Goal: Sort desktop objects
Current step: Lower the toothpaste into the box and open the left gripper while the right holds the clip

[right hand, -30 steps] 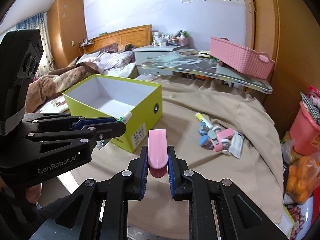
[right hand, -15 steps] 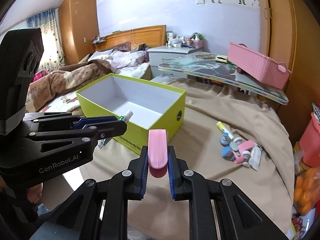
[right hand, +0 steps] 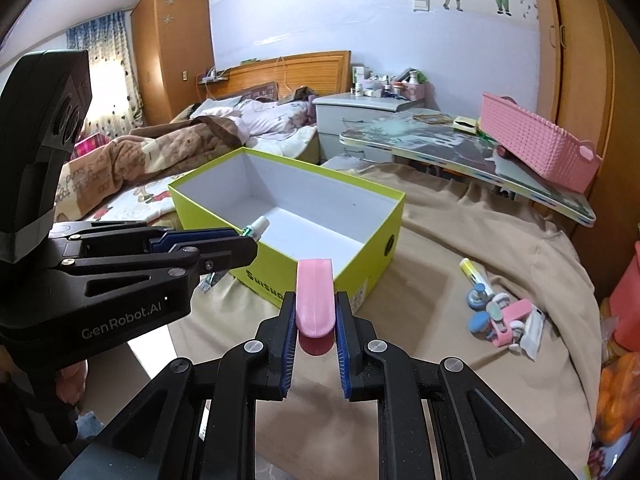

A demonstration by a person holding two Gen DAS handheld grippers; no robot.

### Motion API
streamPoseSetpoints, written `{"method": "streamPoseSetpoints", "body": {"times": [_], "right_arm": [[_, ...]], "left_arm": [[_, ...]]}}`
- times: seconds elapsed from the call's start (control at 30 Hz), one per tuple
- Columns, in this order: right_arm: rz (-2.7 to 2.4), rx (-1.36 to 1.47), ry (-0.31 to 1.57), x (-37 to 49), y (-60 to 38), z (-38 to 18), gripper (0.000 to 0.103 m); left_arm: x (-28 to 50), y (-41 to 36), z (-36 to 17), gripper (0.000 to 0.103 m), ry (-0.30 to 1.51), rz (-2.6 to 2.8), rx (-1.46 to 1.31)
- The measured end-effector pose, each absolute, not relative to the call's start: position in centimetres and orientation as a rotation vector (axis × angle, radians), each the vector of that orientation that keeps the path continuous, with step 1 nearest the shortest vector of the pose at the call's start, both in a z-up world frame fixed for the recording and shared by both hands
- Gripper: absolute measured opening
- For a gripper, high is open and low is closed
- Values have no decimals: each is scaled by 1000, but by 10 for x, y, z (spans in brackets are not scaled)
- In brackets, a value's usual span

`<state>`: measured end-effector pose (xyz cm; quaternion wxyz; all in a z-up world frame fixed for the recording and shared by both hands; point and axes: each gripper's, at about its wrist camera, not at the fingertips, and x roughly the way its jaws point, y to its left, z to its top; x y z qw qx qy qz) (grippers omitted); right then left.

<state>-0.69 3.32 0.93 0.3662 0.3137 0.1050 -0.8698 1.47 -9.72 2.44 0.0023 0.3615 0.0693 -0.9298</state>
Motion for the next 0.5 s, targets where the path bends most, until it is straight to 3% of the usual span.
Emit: {"method": "streamPoseSetpoints", "body": {"times": [0.5], "right_arm": [[-2211, 775, 263, -17, 11, 20, 18]], "left_arm": [[4, -125, 29, 14, 226, -2882, 1110]]}}
